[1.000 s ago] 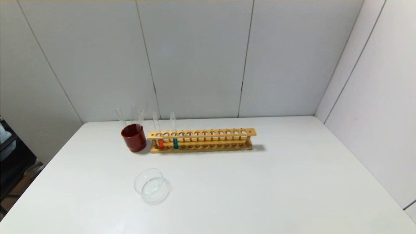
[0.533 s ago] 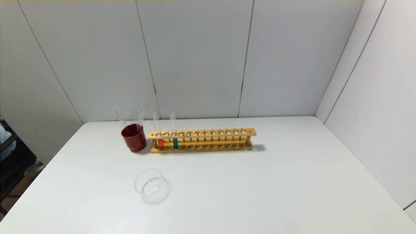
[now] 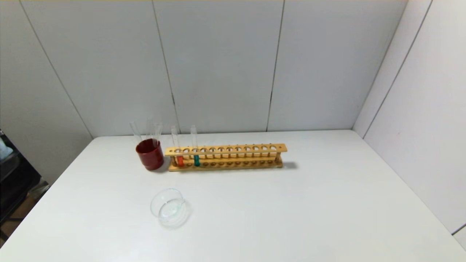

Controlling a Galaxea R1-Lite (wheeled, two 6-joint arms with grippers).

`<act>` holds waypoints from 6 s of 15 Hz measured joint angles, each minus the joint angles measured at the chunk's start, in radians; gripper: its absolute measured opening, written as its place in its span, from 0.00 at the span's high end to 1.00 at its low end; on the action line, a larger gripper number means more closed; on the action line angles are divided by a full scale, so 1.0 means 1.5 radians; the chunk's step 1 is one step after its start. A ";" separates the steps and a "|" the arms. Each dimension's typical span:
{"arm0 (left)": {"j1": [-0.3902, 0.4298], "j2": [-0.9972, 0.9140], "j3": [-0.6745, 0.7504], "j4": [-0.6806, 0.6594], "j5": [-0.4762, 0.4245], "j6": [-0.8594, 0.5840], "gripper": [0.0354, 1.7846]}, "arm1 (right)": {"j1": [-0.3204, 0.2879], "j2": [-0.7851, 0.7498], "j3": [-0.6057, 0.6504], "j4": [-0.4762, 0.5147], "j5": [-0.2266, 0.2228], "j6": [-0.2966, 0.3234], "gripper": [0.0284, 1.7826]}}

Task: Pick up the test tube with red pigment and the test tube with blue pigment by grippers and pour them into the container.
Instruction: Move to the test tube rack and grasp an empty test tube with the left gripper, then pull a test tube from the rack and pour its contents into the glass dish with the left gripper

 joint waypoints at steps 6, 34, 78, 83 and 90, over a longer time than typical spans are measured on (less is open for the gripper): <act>-0.082 0.339 -0.102 -0.133 -0.001 -0.002 0.02 | 0.000 0.000 0.000 0.000 0.000 0.000 0.02; -0.153 0.936 -0.299 -0.373 0.115 -0.070 0.02 | 0.000 0.000 0.000 0.000 0.000 0.000 0.02; -0.013 0.380 0.003 -0.143 -0.206 0.441 0.83 | 0.000 0.000 0.000 0.000 0.000 0.000 0.02; 0.024 0.399 0.004 -0.064 -0.237 0.668 0.83 | 0.000 0.000 0.000 0.000 0.000 0.000 0.02; 0.050 0.474 -0.023 -0.080 -0.236 0.963 0.83 | 0.000 0.000 0.000 0.000 0.000 0.000 0.02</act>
